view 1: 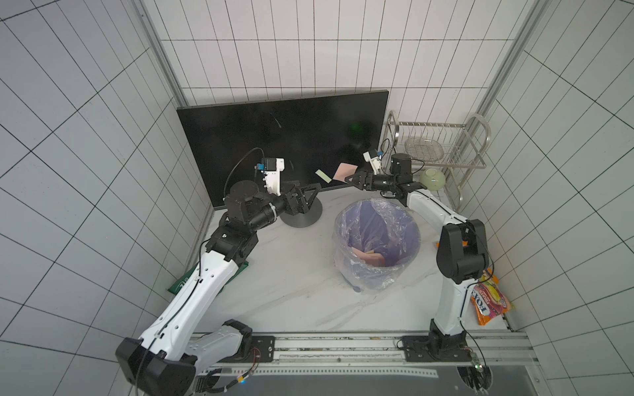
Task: Remove the sticky note from the monitor
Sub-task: Tear off the sticky note from the monitor.
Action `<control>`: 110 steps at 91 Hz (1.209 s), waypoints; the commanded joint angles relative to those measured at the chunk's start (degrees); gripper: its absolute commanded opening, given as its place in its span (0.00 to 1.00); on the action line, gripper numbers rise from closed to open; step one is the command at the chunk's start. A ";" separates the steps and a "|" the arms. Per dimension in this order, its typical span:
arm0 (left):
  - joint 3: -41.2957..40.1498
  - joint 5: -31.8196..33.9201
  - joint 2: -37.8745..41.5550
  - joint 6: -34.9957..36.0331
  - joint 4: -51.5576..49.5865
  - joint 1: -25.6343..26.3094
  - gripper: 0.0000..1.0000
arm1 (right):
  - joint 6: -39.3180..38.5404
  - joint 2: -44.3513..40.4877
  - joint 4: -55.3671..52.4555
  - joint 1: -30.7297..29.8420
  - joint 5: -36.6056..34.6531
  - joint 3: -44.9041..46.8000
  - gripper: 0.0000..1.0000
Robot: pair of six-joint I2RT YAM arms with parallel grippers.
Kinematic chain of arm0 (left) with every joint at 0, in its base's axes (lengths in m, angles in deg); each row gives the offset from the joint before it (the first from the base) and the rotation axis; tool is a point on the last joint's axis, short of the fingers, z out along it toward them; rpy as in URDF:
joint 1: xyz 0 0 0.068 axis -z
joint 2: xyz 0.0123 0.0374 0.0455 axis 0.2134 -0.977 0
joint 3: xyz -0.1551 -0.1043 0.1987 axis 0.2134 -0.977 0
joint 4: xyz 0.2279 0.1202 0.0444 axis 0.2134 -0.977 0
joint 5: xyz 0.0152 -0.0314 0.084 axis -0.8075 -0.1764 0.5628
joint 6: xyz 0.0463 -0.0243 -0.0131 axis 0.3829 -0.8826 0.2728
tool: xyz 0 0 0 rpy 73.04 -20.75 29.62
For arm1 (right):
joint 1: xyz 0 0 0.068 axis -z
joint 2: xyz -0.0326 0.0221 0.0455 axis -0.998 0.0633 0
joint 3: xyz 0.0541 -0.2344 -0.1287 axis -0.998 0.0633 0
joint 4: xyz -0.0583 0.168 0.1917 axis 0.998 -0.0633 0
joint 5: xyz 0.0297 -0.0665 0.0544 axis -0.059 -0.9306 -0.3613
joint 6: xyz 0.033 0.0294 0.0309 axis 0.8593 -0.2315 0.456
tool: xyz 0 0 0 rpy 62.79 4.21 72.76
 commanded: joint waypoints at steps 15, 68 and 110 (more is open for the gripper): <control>0.97 -0.50 0.61 1.10 -0.51 -0.25 0.99 | 3.76 -2.95 6.84 -0.43 1.76 1.09 0.76; 1.08 -0.48 0.47 1.40 -0.58 -0.24 0.99 | 4.45 -0.83 2.94 -0.16 -0.25 -0.52 0.73; 1.57 -0.84 -0.03 1.06 -0.54 -0.27 0.99 | 7.34 1.81 3.80 -0.11 0.17 -2.07 0.58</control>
